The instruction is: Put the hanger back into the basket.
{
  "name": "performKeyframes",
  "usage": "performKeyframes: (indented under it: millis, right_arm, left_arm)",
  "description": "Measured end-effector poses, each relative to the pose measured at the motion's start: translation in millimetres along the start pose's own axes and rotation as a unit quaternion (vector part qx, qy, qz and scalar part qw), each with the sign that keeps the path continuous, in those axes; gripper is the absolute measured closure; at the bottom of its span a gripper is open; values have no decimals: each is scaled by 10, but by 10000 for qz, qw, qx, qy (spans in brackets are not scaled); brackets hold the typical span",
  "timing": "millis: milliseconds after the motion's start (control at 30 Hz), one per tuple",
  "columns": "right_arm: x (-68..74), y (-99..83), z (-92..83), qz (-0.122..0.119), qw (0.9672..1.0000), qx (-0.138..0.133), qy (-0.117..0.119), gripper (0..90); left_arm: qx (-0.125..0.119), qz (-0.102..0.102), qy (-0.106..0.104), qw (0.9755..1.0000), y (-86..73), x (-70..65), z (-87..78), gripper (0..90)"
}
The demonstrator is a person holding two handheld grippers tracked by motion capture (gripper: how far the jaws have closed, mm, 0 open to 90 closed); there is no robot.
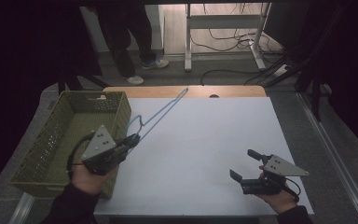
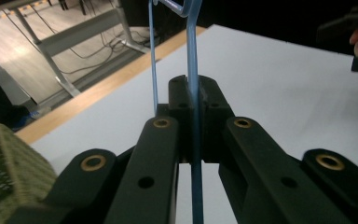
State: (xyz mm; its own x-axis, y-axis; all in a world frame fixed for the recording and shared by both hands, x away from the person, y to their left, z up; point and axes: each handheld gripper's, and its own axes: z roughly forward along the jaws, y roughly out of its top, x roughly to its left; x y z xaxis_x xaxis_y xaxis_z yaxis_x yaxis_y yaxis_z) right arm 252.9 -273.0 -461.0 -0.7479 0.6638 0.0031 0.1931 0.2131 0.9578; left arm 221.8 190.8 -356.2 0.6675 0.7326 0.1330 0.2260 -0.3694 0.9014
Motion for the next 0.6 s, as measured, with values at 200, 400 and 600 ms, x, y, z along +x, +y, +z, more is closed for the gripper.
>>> performKeyframes:
  millis: [200, 400, 600]
  right_arm:
    - [-10, -10, -7, -18, 10000, 25, -34, 42]
    - [-10, -25, 11, -50, 9999, 91, -31, 44]
    - [-24, -37, 19, -53, 9999, 100, -38, 46]
  left_arm:
    - [-146, 127, 495, 9986, 41, 303, -324, 870]
    - [-115, 202, 1048, 9942, -80, 728, -590, 869]
    - [-86, 293, 1221, 9921, -293, 1030, -731, 869]
